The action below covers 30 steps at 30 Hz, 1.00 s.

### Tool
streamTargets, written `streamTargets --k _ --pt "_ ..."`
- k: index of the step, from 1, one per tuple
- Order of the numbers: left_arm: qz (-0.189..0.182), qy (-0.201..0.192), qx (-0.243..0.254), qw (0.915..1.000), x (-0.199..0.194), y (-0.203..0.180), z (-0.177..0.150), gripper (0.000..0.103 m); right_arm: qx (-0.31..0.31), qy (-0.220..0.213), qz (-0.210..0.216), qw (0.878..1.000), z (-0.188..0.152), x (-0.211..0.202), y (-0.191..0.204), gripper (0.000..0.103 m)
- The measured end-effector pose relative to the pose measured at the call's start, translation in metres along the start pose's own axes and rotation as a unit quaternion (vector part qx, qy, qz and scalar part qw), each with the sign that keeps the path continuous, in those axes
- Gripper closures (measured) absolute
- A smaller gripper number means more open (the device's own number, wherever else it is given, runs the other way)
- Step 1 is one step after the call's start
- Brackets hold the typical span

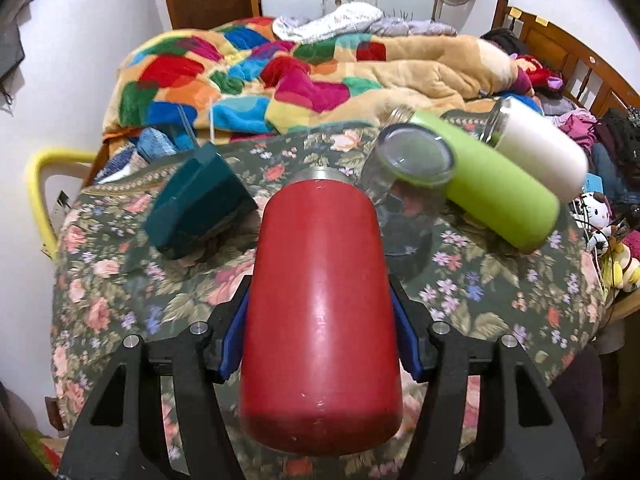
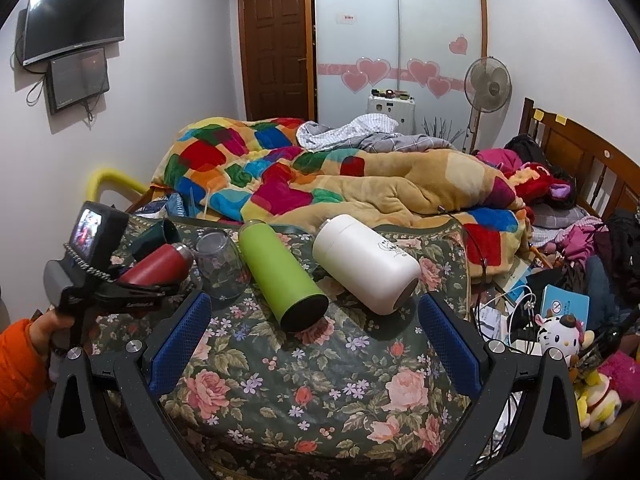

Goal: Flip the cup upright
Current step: 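Lift the red bottle with the left tool while the right tool approaches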

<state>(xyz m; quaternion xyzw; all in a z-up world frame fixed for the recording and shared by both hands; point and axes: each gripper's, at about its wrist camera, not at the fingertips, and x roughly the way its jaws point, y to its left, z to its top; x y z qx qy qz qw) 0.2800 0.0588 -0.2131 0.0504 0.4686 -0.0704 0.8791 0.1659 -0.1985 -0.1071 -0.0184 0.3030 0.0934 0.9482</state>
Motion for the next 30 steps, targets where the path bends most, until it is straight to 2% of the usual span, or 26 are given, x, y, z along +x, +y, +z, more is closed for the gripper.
streamTargets --k 9,16,21,30 --pt "-0.005 -0.063 0.003 0.998 -0.073 -0.022 -0.006 0.042 -0.01 -0.023 0.007 1.0 -0.001 -0.024 0.007 0.0" --pt "-0.037 -0.095 0.021 0.9945 -0.103 -0.055 -0.011 0.042 -0.015 -0.033 0.008 0.999 -0.005 -0.037 0.01 0.0" --pt "-0.052 -0.1 0.042 0.9928 -0.099 -0.085 -0.02 0.042 -0.015 -0.032 0.006 0.999 -0.009 -0.04 0.007 0.0" --pt "-0.073 -0.051 0.049 0.9948 -0.046 -0.127 -0.037 0.042 -0.012 -0.013 0.001 1.0 -0.018 -0.031 -0.003 0.0"
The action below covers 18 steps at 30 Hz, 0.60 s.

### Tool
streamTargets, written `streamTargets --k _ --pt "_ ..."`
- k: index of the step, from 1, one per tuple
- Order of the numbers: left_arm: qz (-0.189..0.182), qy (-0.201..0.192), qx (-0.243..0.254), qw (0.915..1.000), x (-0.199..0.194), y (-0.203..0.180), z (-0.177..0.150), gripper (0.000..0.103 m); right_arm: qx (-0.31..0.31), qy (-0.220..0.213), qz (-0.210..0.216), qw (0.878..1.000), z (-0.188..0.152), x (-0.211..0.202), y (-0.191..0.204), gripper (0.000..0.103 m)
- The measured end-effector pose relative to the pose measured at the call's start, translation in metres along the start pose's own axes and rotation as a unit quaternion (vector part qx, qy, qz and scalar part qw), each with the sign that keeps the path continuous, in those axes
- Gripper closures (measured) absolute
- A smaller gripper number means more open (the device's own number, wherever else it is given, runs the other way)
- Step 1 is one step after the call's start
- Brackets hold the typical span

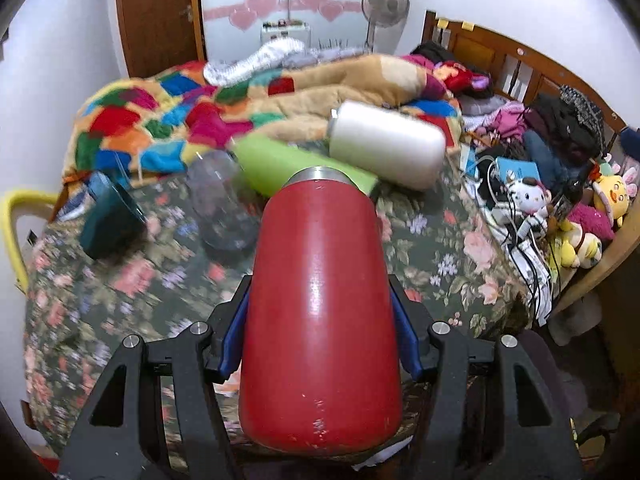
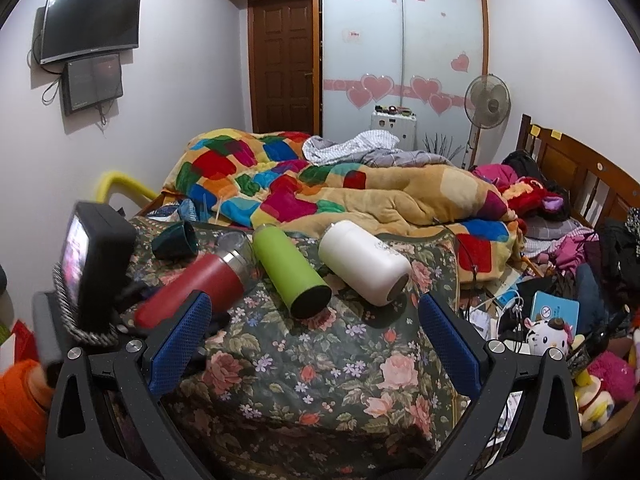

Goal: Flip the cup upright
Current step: 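Lift the red bottle with the left tool while the right tool approaches, then grasp the red bottle with the right tool while the left tool releases it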

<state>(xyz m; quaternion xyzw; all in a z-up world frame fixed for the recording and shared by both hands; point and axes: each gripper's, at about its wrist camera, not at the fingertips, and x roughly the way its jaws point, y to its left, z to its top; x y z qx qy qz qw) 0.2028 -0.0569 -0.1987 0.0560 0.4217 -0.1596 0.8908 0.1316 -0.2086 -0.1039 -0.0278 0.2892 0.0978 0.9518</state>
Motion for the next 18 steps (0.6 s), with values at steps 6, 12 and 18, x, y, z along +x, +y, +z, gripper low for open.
streamTargets --k 6,12,18 --pt "0.001 0.038 -0.019 0.9991 0.042 -0.002 -0.014 0.042 0.002 0.026 -0.007 1.0 -0.009 0.012 -0.006 0.0" --pt "0.008 0.045 -0.016 0.9988 0.06 -0.005 -0.019 0.042 0.002 0.055 -0.013 0.998 -0.018 0.026 -0.009 0.0" --pt "0.004 0.053 -0.012 0.9985 0.069 -0.008 -0.021 0.042 0.012 0.081 -0.003 0.997 -0.022 0.039 -0.012 0.0"
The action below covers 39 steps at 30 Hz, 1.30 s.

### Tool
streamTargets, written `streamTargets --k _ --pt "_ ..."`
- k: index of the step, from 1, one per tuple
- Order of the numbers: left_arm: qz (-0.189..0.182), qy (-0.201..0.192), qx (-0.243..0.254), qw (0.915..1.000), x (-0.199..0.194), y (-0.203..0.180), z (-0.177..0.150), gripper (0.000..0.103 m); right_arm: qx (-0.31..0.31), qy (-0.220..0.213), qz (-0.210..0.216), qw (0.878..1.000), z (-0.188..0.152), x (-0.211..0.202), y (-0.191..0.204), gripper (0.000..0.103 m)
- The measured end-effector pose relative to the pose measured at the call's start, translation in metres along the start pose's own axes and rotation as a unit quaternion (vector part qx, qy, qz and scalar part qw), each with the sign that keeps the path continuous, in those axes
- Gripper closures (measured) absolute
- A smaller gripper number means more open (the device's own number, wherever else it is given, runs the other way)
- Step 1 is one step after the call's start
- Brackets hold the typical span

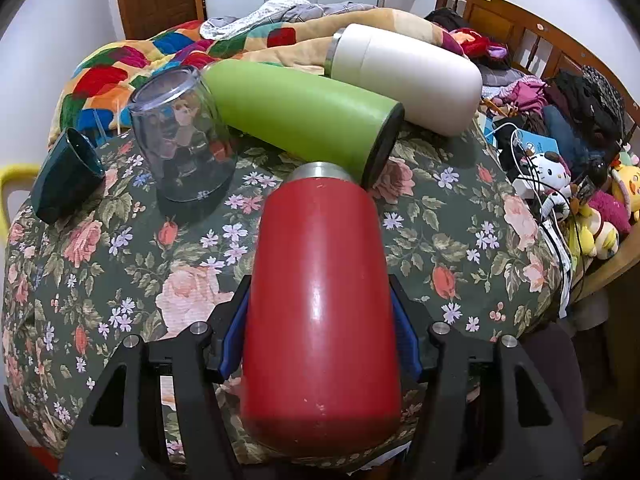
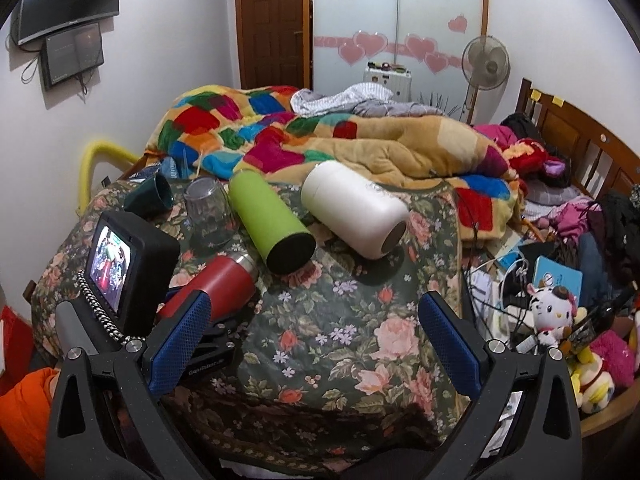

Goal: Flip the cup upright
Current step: 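Grasp the red bottle with the right tool while the left tool releases it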

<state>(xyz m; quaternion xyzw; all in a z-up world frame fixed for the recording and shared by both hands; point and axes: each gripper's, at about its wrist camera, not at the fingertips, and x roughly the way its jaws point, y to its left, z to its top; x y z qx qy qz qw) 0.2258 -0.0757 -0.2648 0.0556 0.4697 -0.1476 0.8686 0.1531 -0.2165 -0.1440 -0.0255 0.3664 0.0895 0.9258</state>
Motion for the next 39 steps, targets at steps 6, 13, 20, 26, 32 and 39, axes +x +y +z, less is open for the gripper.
streamTargets --k 6,13,20,26,32,39 --pt "-0.024 -0.001 0.002 0.9997 -0.009 0.0 0.002 0.04 0.013 0.017 0.009 1.0 0.001 0.01 -0.002 0.0" --pt "-0.02 -0.033 -0.006 0.9992 -0.051 0.013 -0.001 0.035 0.019 0.023 0.018 0.999 0.007 0.018 0.004 0.0" --pt "0.036 -0.076 -0.042 0.9956 -0.095 0.054 -0.014 0.028 0.026 0.067 0.046 0.996 0.012 0.059 0.025 0.004" --pt "0.072 -0.077 -0.077 0.9914 -0.102 0.088 -0.033 0.028 0.035 0.143 0.078 0.986 0.005 0.106 0.042 0.021" --pt "0.079 -0.076 -0.089 0.99 -0.101 0.096 -0.05 0.028 0.063 0.201 0.108 0.972 -0.001 0.136 0.051 0.025" --pt "0.07 -0.071 -0.104 0.9896 -0.095 0.099 -0.056 0.028 0.068 0.249 0.121 0.959 -0.007 0.162 0.063 0.032"
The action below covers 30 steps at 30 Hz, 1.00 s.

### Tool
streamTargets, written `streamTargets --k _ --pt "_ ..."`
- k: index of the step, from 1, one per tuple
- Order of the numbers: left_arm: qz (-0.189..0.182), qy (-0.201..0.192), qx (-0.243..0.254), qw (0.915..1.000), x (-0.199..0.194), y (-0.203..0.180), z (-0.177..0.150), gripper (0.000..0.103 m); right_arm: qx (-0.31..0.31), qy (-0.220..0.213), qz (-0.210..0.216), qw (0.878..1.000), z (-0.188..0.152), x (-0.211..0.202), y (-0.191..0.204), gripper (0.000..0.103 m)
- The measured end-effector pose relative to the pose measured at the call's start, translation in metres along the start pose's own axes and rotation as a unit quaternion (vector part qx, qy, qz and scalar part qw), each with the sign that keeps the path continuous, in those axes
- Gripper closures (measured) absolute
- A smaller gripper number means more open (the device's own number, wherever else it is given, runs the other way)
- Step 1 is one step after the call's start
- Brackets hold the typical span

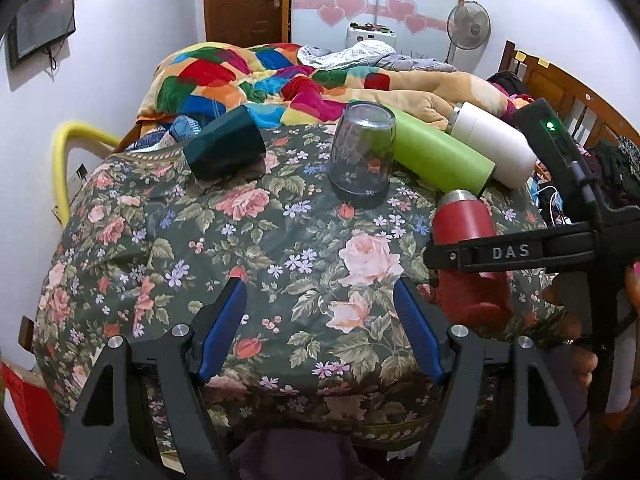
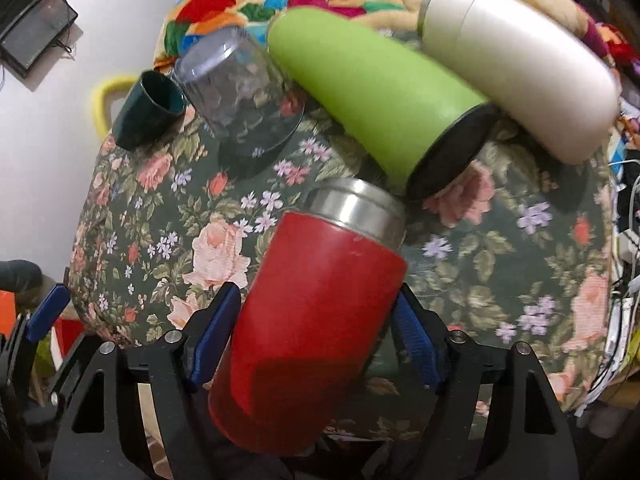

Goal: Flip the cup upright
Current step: 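Grasp the red bottle with the right tool while the left tool releases it, then rotate the red bottle upright with the right tool, open end up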

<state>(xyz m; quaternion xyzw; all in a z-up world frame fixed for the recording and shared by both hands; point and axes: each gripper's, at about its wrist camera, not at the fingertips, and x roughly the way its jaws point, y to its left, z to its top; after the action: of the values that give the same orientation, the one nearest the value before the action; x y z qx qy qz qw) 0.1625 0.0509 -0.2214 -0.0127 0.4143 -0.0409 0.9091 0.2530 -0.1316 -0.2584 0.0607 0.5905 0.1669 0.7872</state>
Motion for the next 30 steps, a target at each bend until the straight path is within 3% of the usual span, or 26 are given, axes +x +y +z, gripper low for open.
streamTargets --k 6,11,23,30 --pt "-0.001 -0.001 0.0 1.0 -0.001 -0.002 0.0 0.028 -0.021 0.001 -0.007 1.0 0.003 -0.002 0.008 0.04" --pt "-0.002 -0.006 0.004 1.0 -0.003 -0.005 0.004 0.028 -0.053 -0.034 -0.014 0.998 0.001 -0.026 0.019 0.043" --pt "-0.007 -0.019 0.007 0.9998 -0.007 -0.014 0.019 0.028 -0.11 -0.125 -0.047 0.985 0.018 -0.075 0.043 0.044" --pt "-0.008 -0.018 0.007 0.9998 -0.004 -0.014 0.023 0.028 -0.127 -0.134 -0.053 0.981 0.024 -0.079 0.046 0.044"
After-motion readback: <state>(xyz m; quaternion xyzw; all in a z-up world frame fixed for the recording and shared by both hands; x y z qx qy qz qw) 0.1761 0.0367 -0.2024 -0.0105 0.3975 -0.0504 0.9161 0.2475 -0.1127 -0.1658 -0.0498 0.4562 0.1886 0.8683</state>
